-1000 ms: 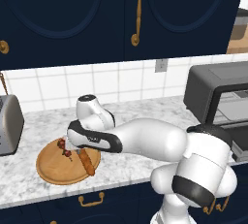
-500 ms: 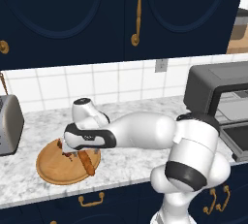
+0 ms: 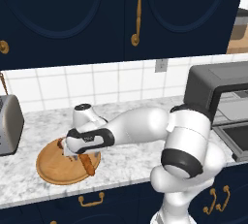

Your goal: Pick up the kebab skewer and baguette bread, and place them inside the toaster oven. Close the toaster oven door and start by setting the timer.

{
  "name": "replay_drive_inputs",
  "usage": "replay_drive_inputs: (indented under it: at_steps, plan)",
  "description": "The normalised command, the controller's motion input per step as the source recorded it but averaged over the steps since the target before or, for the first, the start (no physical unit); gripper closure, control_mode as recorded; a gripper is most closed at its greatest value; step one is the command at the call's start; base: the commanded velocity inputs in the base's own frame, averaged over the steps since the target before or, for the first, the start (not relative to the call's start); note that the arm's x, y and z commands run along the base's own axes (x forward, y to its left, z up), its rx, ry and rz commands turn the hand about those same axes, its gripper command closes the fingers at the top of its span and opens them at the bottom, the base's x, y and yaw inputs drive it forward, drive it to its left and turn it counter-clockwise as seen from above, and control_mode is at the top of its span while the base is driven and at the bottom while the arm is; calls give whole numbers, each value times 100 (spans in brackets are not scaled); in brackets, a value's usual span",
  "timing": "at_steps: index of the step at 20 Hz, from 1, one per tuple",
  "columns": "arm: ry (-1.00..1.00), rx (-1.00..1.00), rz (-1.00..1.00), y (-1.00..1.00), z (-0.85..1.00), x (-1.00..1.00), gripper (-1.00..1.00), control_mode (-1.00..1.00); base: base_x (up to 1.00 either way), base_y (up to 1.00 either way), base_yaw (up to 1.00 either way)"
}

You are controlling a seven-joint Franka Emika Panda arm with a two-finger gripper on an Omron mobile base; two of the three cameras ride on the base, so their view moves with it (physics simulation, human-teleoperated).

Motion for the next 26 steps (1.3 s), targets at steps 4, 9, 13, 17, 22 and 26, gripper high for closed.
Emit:
replay_drive_inputs:
  at_steps: [4,9,13,17,22,26]
  plan:
    - [0,0,0,0,-11,0,-100,-100,0,0,0]
    - [0,0,0,2,-12,0,-100,-100,0,0,0]
    - [0,0,0,1,-16,0,-100,-100,0,0,0]
    - [0,0,0,0,-1,0,100,-100,0,0,0]
    - [0,0,0,0,0,-4,100,-100,0,0,0]
    - [-9,0,0,-7,26,-20,100,-100,0,0,0]
